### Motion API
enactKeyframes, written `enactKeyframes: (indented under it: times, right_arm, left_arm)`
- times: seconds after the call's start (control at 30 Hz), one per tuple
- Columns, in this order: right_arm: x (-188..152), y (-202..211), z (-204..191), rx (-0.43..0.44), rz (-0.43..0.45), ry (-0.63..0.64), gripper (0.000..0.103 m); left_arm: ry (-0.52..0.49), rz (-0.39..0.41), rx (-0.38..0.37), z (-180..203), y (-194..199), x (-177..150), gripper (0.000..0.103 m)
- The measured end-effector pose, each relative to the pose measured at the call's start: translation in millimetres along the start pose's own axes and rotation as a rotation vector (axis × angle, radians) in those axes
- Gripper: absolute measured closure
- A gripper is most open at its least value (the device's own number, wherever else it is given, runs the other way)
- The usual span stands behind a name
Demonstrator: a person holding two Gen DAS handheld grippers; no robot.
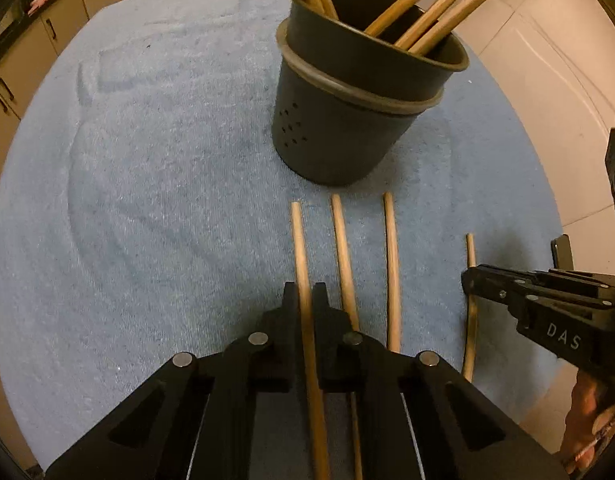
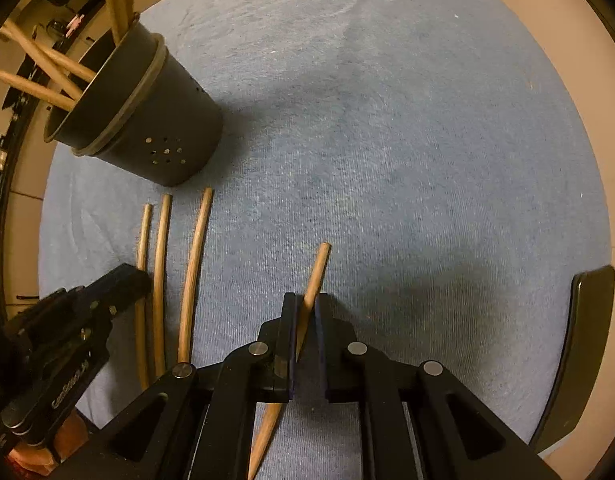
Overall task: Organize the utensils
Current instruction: 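Lift both held chopsticks upright and carry them above the black cup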
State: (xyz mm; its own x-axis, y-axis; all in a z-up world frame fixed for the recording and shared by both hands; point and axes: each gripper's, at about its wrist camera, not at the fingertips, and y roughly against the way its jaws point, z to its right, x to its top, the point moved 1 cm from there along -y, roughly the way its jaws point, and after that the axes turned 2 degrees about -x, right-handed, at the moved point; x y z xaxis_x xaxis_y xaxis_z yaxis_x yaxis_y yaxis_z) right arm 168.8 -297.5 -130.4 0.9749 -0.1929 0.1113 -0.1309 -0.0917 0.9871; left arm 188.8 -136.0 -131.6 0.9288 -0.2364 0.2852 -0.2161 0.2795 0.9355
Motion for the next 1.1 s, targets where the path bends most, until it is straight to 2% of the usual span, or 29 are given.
enactKeyframes:
  times: [0.13, 0.37, 0.63, 0.8, 1.1]
  right_arm:
    - [4, -1, -5, 0.024, 0.006, 0.004, 0.095]
    - [9, 28, 7, 0.113, 0.089, -0.017, 0.097]
    - [-7, 93, -17, 0.184, 0.329, 0.034, 0.097]
    - [-21, 128, -17, 0.191, 0.461, 0.036, 0.097]
    - [-41, 152, -29, 0.188, 0.525, 0.023, 0.097]
  left_arm:
    - [0.021, 0.03, -0.033, -1, 7, -1, 0.097]
    - [0.07, 0.196, -0.099, -12, 61, -6, 0.097]
    - [0.048, 0.354, -0.088, -15, 124, -23, 0.097]
    - [0.025, 0.403, -0.09, -16, 148, -29, 0.097]
    - [0.022, 0.437, -0.085, -26, 170, -38, 0.097]
